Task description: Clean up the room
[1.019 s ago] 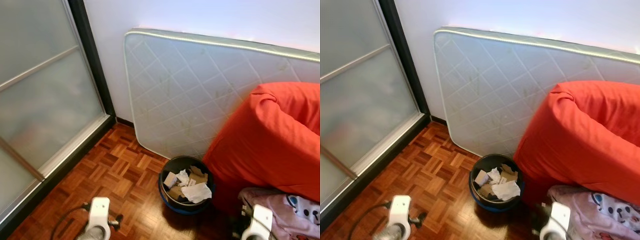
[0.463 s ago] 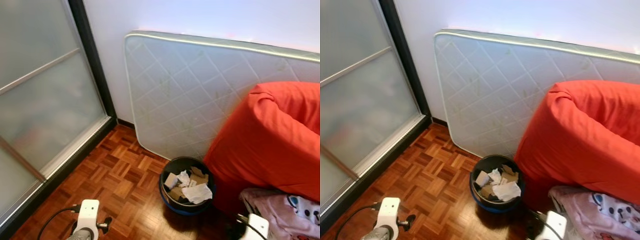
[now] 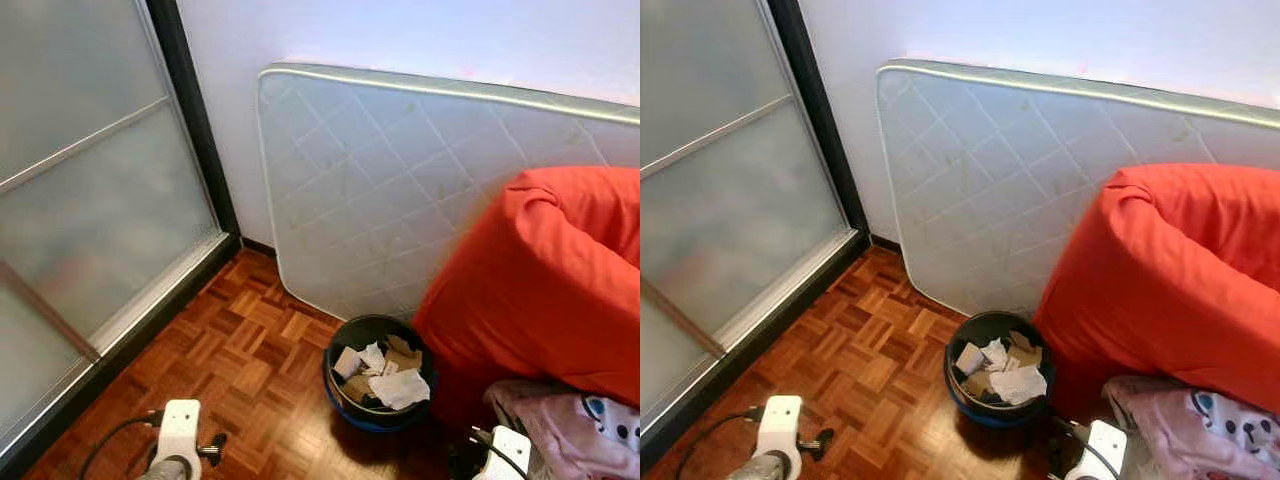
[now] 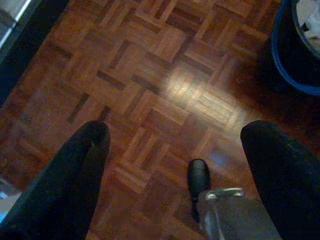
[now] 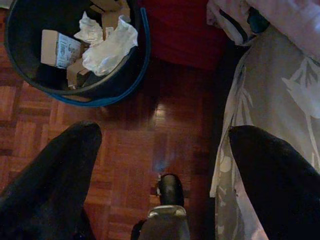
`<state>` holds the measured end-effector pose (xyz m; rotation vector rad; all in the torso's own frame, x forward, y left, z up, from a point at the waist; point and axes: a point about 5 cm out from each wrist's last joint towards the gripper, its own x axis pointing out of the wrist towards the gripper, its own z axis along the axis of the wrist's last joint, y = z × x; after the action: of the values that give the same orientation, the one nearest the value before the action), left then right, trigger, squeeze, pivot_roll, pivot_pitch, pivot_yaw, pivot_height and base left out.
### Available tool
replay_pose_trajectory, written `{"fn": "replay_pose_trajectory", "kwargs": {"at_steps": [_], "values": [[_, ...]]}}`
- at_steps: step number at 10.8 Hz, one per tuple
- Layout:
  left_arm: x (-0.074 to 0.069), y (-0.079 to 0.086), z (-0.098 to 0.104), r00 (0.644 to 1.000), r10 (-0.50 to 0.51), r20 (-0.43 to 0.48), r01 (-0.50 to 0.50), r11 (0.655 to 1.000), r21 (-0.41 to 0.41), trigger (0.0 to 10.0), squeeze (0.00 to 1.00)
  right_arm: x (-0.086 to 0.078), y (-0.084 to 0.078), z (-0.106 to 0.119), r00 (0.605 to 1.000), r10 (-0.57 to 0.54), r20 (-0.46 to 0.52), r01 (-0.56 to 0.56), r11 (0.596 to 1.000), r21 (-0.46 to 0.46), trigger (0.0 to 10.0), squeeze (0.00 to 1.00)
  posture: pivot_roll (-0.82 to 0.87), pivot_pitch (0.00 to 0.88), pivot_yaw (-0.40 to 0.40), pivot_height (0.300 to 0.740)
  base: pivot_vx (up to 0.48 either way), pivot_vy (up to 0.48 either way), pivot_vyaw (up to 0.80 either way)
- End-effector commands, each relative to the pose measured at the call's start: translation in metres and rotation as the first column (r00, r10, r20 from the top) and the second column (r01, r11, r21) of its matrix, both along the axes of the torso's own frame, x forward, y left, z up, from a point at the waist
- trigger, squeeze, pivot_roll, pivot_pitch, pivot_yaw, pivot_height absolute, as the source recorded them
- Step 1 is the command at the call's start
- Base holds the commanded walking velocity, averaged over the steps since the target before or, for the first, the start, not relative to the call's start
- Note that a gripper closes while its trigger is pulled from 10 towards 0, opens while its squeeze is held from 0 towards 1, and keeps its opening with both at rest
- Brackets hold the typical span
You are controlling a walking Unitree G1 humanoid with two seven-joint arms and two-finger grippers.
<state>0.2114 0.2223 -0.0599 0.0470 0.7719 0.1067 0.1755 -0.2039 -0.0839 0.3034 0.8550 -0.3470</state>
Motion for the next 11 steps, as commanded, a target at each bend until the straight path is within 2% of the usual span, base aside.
{"fn": "replay_pose_trajectory", "kwargs": {"at_steps": [1,2,3,5,8,10,11], "values": [[-0.009,0.006,-0.004,0.999,0.043,-0.021,-0.043,0.999,0.0,10.0,0.0,-0.003,0.001,-0.002,1.0,0.008,-0.013,-0.008,1.0,0.0,10.0,0.0,0.17,0.048,0.019,0.74,0.0,0.48,0.0],[-0.013,0.008,-0.005,0.998,0.062,-0.02,-0.062,0.998,-0.002,10.0,0.0,-0.002,0.003,-0.002,1.0,0.01,-0.009,-0.01,1.0,0.001,10.0,0.0,0.17,0.058,0.01,0.74,0.0,0.48,0.0],[-0.017,0.007,-0.007,0.998,0.052,-0.019,-0.052,0.999,0.005,10.0,0.0,0.001,0.007,-0.001,0.999,0.054,-0.004,-0.054,0.999,-0.001,10.0,0.0,0.17,0.075,-0.005,0.74,0.0,0.0,0.0],[-0.019,0.009,-0.007,0.996,0.084,-0.01,-0.084,0.996,-0.003,10.0,0.0,0.003,0.005,0.001,0.998,0.069,0.001,-0.069,0.998,-0.004,10.0,0.0,0.18,0.104,-0.014,0.74,0.0,0.0,0.0],[-0.026,0.009,-0.011,0.997,0.073,-0.024,-0.073,0.997,-0.003,10.0,0.0,-0.001,0.008,-0.002,0.998,0.067,-0.021,-0.067,0.998,0.004,10.0,0.0,0.16,0.105,-0.006,0.74,0.0,0.0,-0.73],[-0.023,0.008,-0.009,0.997,0.07,-0.021,-0.07,0.998,-0.004,10.0,0.0,-0.002,0.009,-0.003,0.997,0.071,-0.024,-0.071,0.997,0.006,10.0,0.0,0.15,0.112,-0.004,0.74,0.0,0.0,-0.78],[-0.022,0.009,-0.009,0.998,0.068,-0.018,-0.068,0.998,-0.004,10.0,0.0,-0.003,0.009,-0.003,0.997,0.07,-0.024,-0.07,0.998,0.006,10.0,0.0,0.15,0.114,-0.001,0.74,0.0,0.48,-0.78]]}}
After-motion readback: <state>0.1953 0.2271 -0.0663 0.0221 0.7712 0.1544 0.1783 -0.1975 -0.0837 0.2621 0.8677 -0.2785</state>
